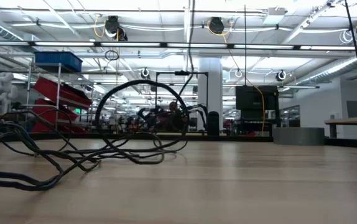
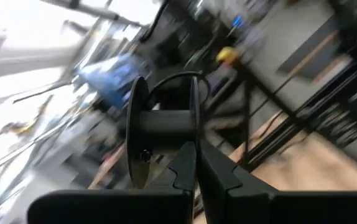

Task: Coil cords
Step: Coil the black wire onto the spool

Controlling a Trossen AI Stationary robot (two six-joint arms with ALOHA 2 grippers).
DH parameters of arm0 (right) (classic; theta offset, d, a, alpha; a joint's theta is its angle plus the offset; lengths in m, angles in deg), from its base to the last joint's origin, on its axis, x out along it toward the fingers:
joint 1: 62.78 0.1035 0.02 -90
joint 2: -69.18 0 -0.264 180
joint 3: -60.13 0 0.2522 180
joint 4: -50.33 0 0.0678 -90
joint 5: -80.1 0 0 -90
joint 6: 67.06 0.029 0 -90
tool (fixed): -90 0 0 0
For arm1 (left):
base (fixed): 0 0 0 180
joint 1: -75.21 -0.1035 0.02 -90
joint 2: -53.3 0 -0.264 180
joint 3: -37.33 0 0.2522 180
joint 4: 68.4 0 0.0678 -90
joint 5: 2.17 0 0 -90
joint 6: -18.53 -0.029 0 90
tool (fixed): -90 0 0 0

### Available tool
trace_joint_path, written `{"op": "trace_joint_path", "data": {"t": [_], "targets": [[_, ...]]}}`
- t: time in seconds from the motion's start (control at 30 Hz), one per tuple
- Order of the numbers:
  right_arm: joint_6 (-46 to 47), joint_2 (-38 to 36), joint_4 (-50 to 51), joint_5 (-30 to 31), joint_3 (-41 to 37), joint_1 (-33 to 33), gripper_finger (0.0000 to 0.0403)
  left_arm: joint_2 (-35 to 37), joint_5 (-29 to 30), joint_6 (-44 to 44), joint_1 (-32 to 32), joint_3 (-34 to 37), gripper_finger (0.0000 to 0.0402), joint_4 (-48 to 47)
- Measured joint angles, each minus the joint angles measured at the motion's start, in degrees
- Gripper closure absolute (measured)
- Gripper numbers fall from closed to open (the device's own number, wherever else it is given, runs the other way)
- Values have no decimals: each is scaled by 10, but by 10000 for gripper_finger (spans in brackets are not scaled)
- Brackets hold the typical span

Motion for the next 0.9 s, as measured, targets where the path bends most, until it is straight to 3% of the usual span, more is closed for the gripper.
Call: {"op": "trace_joint_path", "data": {"t": [0.3,0.7,0.9], "targets": [[-19,0,-4,16,0,0,403,0,-204,60,-24,0,396,-23],[-49,0,-51,13,0,-11,403,0,-405,150,-78,0,399,-50],[-64,0,-91,9,0,-15,403,0,-467,186,-105,0,399,-59]]}}
